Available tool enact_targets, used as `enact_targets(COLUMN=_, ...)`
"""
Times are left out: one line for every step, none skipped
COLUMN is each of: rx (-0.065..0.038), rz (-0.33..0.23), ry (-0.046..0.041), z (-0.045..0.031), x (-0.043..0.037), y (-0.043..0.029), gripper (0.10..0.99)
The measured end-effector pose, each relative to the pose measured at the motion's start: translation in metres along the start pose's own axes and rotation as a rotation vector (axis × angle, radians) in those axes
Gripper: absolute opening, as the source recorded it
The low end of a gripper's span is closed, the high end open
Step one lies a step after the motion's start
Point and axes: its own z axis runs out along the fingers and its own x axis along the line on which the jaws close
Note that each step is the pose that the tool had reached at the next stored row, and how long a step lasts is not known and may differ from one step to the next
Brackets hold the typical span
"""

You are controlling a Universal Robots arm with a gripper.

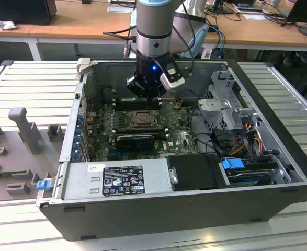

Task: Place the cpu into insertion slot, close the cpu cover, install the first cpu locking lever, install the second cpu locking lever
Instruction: 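Install the second cpu locking lever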

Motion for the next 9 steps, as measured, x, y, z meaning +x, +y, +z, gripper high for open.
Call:
enact_targets(rx=0.000, rz=0.000, ry=0.0000, z=0.0000, x=0.0000, y=-0.0001, gripper=0.106)
enact_targets(rx=0.000, rz=0.000, ry=0.0000, z=0.0000, x=0.0000, y=-0.0002, gripper=0.106)
enact_targets(rx=0.000, rz=0.000, ry=-0.0001, z=0.0000, x=0.0000, y=-0.0004, gripper=0.106)
enact_targets(rx=0.000, rz=0.000, ry=-0.0001, z=0.0000, x=0.0000, y=-0.0008, gripper=0.106)
enact_targets(rx=0.000, rz=0.000, ry=-0.0001, z=0.0000, x=0.0000, y=-0.0010, gripper=0.106)
enact_targets(rx=0.000, rz=0.000, ry=0.0001, z=-0.0001, x=0.0000, y=-0.0013, gripper=0.106)
enact_targets(rx=0.000, rz=0.000, ry=0.0000, z=-0.0001, x=0.0001, y=-0.0019, gripper=0.106)
enact_targets(rx=0.000, rz=0.000, ry=0.0000, z=-0.0002, x=0.0001, y=-0.0027, gripper=0.106)
enact_targets(rx=0.000, rz=0.000, ry=0.0000, z=0.0001, x=0.0001, y=-0.0036, gripper=0.106)
